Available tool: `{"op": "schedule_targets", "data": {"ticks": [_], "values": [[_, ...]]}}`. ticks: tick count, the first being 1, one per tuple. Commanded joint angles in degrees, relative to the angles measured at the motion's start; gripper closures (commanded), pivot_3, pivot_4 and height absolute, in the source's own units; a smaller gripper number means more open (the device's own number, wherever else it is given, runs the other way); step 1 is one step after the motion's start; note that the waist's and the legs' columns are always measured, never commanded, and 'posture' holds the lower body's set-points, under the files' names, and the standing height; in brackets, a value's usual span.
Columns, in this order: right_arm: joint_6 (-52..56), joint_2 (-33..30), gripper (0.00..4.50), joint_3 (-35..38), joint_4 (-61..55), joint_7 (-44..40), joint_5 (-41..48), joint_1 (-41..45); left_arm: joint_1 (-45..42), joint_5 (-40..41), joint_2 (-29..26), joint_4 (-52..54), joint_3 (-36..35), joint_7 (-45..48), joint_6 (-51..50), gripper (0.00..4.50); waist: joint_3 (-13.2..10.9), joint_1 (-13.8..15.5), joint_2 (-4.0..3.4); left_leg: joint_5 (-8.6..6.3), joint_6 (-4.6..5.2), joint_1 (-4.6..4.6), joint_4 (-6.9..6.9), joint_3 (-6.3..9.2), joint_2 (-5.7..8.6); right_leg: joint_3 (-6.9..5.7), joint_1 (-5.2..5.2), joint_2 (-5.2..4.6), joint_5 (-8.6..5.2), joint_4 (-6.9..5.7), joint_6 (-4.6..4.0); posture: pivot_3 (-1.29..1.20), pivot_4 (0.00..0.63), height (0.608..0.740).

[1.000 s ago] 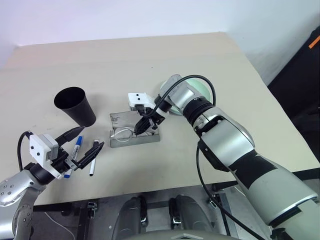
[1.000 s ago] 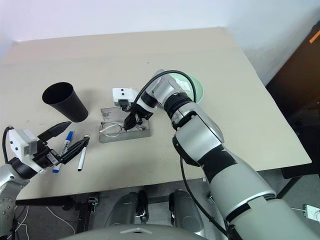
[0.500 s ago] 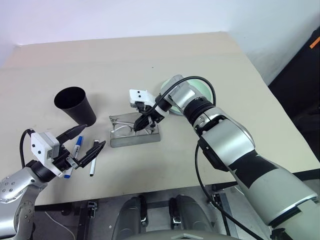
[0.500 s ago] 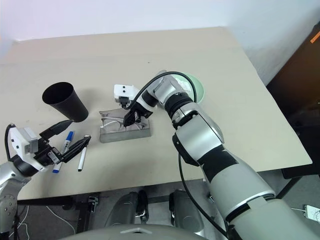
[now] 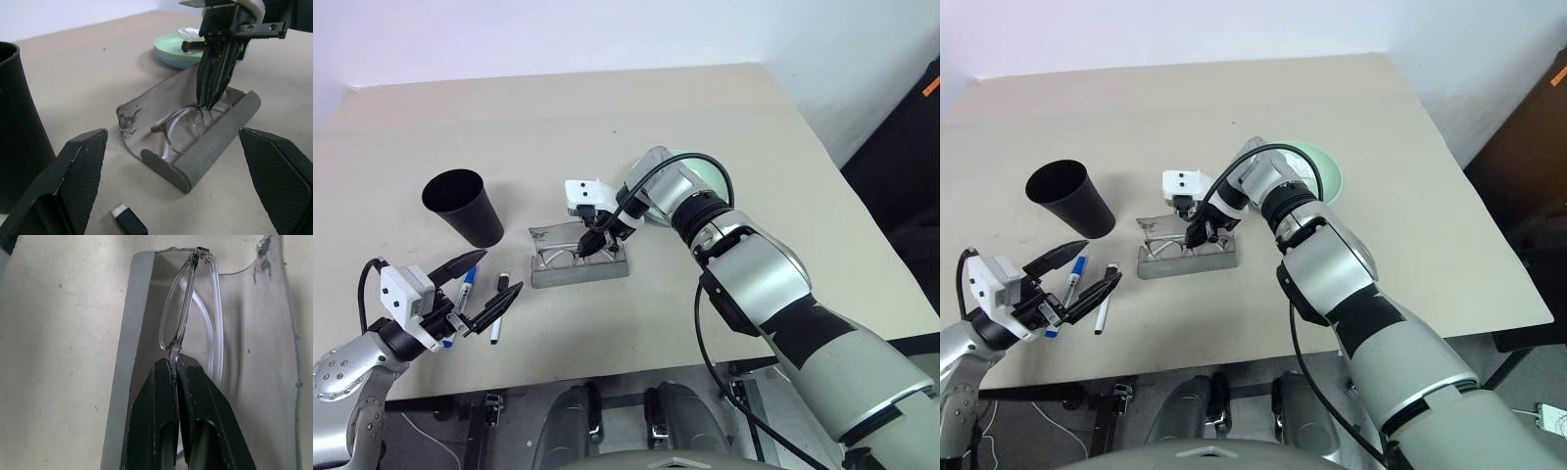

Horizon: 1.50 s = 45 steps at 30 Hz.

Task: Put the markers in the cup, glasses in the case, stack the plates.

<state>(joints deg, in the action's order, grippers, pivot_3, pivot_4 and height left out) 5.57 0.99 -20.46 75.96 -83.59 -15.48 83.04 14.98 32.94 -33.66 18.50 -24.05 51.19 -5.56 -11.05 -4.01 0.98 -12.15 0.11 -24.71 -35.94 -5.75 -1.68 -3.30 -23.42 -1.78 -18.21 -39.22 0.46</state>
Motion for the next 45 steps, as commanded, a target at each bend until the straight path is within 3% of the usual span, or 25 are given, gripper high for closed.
{"op": "schedule_targets", "data": {"ticks": [1,11,20,42,45], "values": [[-0.78,0.48,4.48,-2.37,0.23,-1.11,-2.88,-1.9,0.34,-0.22,-0.06,0.76,-0.62,0.13,1.33,0.0,0.0,-0.01,0.0,0.0,0.0,0.0,0.0,0.0,0.0,0.0,0.0,0.0,0.0,0.0,0.0,0.0,0.15,0.715],[0.64,1.65,4.48,-2.63,0.2,0.56,-3.66,-2.81,0.17,-0.3,-0.22,1.86,-0.07,-0.86,0.82,0.0,0.01,-0.04,0.01,0.0,0.0,0.11,0.02,0.0,0.0,0.0,0.06,0.0,-0.01,0.0,-0.01,0.0,0.15,0.715],[2.78,1.78,1.73,-0.22,0.15,2.37,-2.31,-1.59,0.2,0.19,-0.64,2.92,0.05,-1.48,-0.13,0.0,0.01,-0.04,0.01,0.0,0.0,0.05,0.11,-0.03,0.01,0.0,0.0,-0.02,-0.01,0.07,-0.01,0.0,0.15,0.715],[10.5,-1.11,1.73,11.55,-1.19,-3.04,6.85,4.78,-2.14,-0.45,-0.57,-2.03,0.44,1.64,1.62,0.0,0.0,-0.07,-0.02,0.01,-0.01,-0.01,0.25,-0.1,0.0,0.0,-0.1,-0.02,-0.01,0.14,-0.01,0.0,0.15,0.715],[10.06,-1.87,2.67,16.44,-2.12,-1.38,11.32,4.85,-1.94,-0.64,-0.49,-2.28,0.27,1.83,1.85,0.0,0.0,-0.07,-0.02,0.01,-0.01,-0.02,0.25,-0.1,0.01,0.0,-0.1,-0.03,0.0,0.14,-0.01,0.0,0.15,0.715]]}}
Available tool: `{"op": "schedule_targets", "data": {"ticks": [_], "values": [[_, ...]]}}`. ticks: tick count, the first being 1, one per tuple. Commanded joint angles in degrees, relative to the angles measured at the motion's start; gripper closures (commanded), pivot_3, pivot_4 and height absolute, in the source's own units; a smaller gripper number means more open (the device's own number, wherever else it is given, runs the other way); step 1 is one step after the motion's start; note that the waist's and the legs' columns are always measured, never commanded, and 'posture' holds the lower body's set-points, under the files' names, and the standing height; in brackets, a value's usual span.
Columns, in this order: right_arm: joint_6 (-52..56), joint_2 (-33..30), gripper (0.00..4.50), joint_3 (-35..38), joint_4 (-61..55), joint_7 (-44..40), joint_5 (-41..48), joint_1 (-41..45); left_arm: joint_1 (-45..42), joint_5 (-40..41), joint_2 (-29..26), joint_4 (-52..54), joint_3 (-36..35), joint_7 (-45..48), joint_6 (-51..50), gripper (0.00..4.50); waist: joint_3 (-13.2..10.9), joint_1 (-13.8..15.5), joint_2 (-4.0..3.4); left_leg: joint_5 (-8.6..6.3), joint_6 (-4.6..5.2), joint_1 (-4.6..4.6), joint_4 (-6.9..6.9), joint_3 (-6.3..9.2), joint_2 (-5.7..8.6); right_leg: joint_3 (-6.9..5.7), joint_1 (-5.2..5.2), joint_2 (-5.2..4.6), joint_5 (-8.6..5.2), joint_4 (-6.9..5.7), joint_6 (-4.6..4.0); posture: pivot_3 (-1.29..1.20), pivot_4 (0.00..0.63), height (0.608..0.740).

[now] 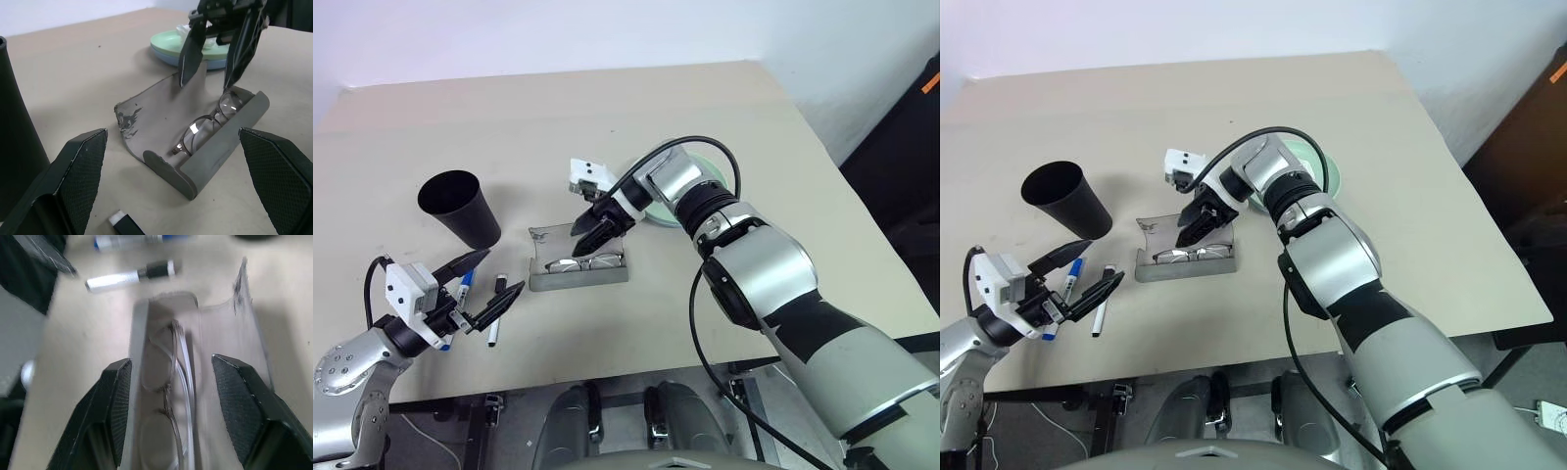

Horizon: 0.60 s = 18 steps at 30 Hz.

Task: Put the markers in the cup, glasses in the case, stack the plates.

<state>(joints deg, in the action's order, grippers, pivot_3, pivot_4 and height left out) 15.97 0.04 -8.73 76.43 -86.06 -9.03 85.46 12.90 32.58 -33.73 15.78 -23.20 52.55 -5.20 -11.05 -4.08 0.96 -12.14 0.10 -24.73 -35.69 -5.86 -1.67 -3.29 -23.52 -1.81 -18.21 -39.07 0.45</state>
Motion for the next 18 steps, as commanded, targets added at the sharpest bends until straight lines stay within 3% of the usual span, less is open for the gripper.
{"op": "schedule_targets", "data": {"ticks": [1,5,14,18], "values": [[-0.81,-1.07,3.02,5.79,-2.62,3.68,5.51,2.2,0.24,-0.09,-0.26,0.53,-0.73,0.28,1.36,0.0,0.0,0.0,0.0,0.0,0.0,0.0,0.0,0.0,0.0,0.0,0.0,-0.01,0.0,0.0,0.0,0.0,0.15,0.715],[-0.91,-1.45,4.47,8.97,-2.15,11.17,7.49,1.67,0.69,0.2,-0.14,1.17,-1.19,-0.23,0.97,0.0,0.0,-0.09,0.0,0.0,0.0,0.0,0.01,-0.01,0.0,0.0,-0.02,0.0,0.0,0.01,0.0,0.0,0.15,0.715],[-1.71,0.23,4.47,11.41,-0.09,35.46,7.16,-0.75,2.71,1.43,-0.94,4.09,-3.6,-2.33,-0.76,0.0,0.0,-0.03,0.01,0.02,0.01,-0.12,-0.01,-0.02,0.0,0.0,-0.11,0.0,0.0,0.01,0.0,0.0,0.15,0.715],[-0.24,0.91,4.47,8.63,0.57,36.52,4.55,-2.54,3.25,1.7,-1.2,4.65,-4.55,-2.93,-1.34,0.0,0.0,-0.01,0.01,0.07,0.05,-0.16,-0.04,-0.02,-0.01,0.0,-0.12,0.02,0.0,-0.01,0.0,0.0,0.15,0.715]]}}
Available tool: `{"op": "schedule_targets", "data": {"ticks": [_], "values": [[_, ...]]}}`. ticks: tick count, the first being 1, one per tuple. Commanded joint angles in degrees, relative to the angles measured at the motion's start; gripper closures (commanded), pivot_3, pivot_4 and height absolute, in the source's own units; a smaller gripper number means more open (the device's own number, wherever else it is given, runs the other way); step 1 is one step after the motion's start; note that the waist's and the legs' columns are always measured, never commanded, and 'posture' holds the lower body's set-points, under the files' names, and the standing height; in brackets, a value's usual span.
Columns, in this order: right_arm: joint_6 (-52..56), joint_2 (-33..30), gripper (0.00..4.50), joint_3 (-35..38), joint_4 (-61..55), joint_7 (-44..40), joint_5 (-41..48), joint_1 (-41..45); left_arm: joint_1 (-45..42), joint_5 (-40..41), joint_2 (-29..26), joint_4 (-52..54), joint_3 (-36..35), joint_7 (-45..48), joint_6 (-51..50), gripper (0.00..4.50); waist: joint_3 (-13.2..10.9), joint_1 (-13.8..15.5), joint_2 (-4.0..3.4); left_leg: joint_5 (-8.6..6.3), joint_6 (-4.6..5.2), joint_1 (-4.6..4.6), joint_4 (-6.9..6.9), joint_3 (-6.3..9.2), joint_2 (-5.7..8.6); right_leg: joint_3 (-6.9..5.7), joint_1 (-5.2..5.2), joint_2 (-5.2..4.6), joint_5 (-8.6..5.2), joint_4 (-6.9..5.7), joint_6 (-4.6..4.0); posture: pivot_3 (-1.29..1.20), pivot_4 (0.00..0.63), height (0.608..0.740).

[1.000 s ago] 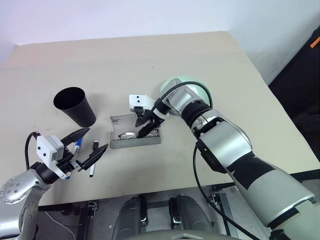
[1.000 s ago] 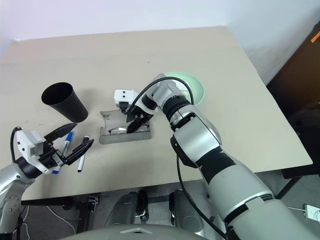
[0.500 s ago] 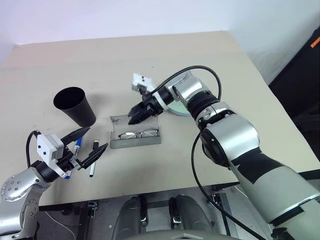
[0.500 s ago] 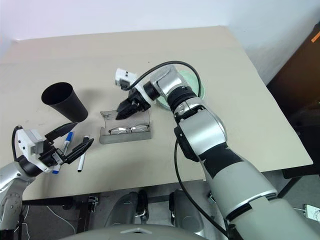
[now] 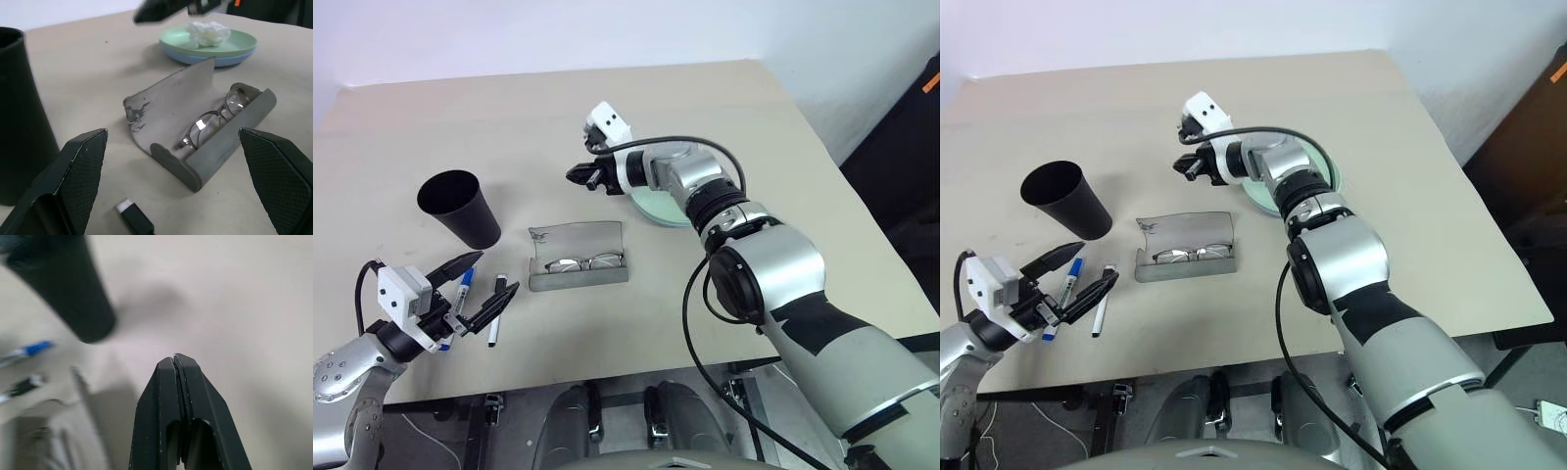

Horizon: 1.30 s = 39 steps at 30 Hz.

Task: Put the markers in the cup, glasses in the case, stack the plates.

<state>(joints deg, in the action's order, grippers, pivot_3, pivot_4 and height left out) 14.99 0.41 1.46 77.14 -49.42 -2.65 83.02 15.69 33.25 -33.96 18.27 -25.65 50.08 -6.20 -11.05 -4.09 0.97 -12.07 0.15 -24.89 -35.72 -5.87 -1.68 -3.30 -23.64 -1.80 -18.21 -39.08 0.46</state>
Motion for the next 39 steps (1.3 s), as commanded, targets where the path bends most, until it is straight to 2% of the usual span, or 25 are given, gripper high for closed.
{"op": "schedule_targets", "data": {"ticks": [1,11,18,28,33,39], "values": [[0.82,0.69,4.47,-2.63,-0.16,-1.59,-2.7,-0.54,0.53,0.99,-1.08,2.2,-2.28,-0.68,-0.54,0.0,0.0,0.0,0.0,0.04,0.08,-0.01,-0.01,0.0,0.0,0.0,0.0,0.0,0.0,0.0,0.0,0.0,0.15,0.715],[3.35,-0.31,4.47,-10.85,-4.48,-24.51,-6.23,-3.44,1.14,-0.53,-1.28,3.07,-3.82,-3.87,0.24,0.0,0.01,0.07,0.01,0.08,0.14,0.0,-0.1,-0.01,-0.02,-0.01,0.05,0.04,0.01,-0.09,0.04,0.0,0.15,0.715],[9.15,-0.8,4.47,-13.83,-14.92,-29.37,-5.07,-9.22,0.34,0.82,0.13,1.02,-4.94,-4.92,0.63,0.0,0.02,0.03,0.03,-0.02,-0.01,0.03,-0.16,0.0,-0.03,-0.01,0.07,0.02,0.01,-0.13,0.03,0.0,0.15,0.715],[16.45,-7.16,4.47,-17.72,-44.1,-32.4,-0.27,-23.9,2.3,-0.62,1.29,-3.06,-7.31,-5.23,3.36,0.0,0.02,0.17,0.03,-0.03,-0.02,0.0,-0.17,0.0,-0.05,-0.02,0.04,0.0,0.01,-0.11,0.03,0.0,0.15,0.715],[10.12,-8.62,4.47,-17.02,-52.3,-32.75,4.55,-29.76,3.97,1.02,1.89,-0.82,-8.55,-7.35,0.92,0.0,0.02,0.01,0.03,-0.03,-0.02,0.0,-0.18,0.0,-0.07,-0.02,0.04,0.03,0.02,-0.12,0.04,0.0,0.15,0.715],[3.23,-10.09,4.47,-19.94,-53.11,-31.99,4.45,-32.61,5.31,3.13,2.35,1.73,-9.76,-10.93,-3.71,0.0,0.03,0.14,0.05,-0.02,-0.01,0.01,-0.23,0.0,-0.09,-0.03,0.08,0.05,0.02,-0.12,0.04,0.0,0.15,0.715]]}}
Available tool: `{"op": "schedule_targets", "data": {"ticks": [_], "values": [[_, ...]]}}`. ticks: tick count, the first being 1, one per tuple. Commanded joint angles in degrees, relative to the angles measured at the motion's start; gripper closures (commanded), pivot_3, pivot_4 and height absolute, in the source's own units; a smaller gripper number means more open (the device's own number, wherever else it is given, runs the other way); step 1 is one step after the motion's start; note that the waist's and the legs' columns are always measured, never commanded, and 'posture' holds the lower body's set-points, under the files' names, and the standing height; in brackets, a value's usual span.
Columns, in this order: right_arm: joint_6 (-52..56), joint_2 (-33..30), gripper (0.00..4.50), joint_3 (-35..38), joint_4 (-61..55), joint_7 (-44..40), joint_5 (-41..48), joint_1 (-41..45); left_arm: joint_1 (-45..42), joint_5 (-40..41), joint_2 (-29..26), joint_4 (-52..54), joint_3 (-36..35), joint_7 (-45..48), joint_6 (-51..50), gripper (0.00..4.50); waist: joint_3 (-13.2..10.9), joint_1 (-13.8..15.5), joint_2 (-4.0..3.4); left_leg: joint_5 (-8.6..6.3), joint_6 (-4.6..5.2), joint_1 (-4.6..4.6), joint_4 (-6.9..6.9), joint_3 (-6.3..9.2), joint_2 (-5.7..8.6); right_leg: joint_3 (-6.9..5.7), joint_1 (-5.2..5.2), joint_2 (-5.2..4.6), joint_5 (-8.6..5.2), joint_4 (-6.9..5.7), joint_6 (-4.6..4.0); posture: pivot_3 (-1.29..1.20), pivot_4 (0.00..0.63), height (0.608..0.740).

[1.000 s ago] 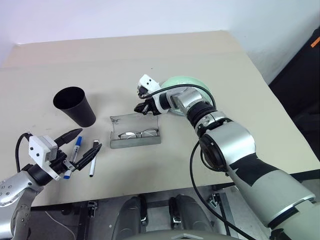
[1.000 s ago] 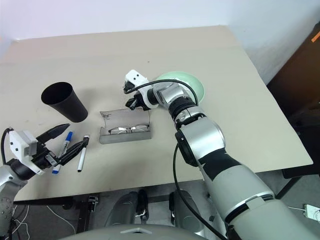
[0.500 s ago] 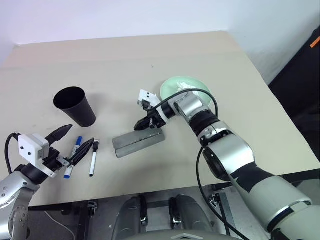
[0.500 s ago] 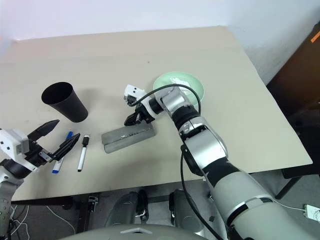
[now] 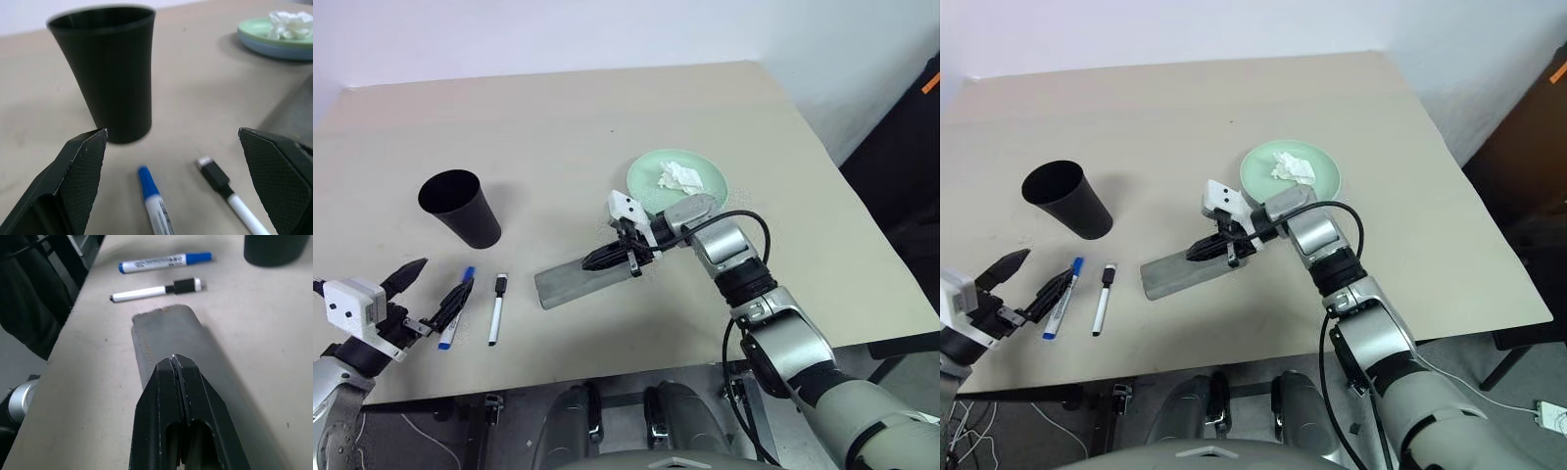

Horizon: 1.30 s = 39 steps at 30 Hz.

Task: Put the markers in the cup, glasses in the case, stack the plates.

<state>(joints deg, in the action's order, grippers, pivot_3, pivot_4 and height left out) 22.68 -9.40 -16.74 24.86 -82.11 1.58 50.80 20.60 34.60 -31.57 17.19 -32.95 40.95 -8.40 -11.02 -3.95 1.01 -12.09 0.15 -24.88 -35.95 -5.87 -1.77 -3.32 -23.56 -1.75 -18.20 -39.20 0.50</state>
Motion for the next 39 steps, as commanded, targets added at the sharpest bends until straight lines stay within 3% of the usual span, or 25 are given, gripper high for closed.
{"op": "schedule_targets", "data": {"ticks": [1,5,19,26,39], "values": [[-6.74,-0.22,4.47,-2.99,1.13,2.58,-1.65,-0.32,0.49,1.42,-0.03,3.04,-2.5,-2.72,-1.98,0.0,0.0,0.0,0.0,0.0,0.0,0.0,-0.03,0.0,0.0,0.0,0.01,0.0,0.0,0.0,0.01,0.0,0.15,0.715],[-11.23,0.33,4.47,-5.74,6.66,7.19,-5.2,1.11,-0.01,-4.03,-0.54,2.34,-2.28,-9.24,-3.86,0.0,0.01,-0.06,0.01,0.0,0.0,0.16,-0.09,-0.01,0.0,0.01,0.15,0.0,0.01,-0.01,0.02,0.0,0.15,0.715],[-12.72,0.57,4.47,-1.91,6.42,4.9,2.45,3.08,-2.26,0.52,-1.23,6.58,-2.79,-19.44,-22.04,0.0,0.02,0.1,0.05,-0.01,-0.02,0.36,-0.02,-0.01,-0.02,0.01,0.33,0.01,0.0,-0.01,0.01,0.0,0.15,0.715],[-13.37,0.29,4.47,-1.35,8.88,7.01,2.29,4.32,-3.54,0.48,-6.59,13.58,1.47,-23.26,-37.04,0.0,0.02,0.09,0.04,-0.01,-0.02,0.36,-0.02,-0.01,-0.02,0.01,0.33,0.0,0.0,-0.01,0.01,0.0,0.15,0.715],[-12.21,-0.84,4.47,-1.28,8.75,7.37,2.72,4.48,-12.28,5.71,-9.46,18.99,-2.66,-31.19,-66.87,0.0,0.01,0.15,0.07,0.04,-0.07,0.36,-0.01,-0.01,-0.02,0.01,0.35,0.04,0.01,-0.02,0.03,0.0,0.15,0.715]]}}
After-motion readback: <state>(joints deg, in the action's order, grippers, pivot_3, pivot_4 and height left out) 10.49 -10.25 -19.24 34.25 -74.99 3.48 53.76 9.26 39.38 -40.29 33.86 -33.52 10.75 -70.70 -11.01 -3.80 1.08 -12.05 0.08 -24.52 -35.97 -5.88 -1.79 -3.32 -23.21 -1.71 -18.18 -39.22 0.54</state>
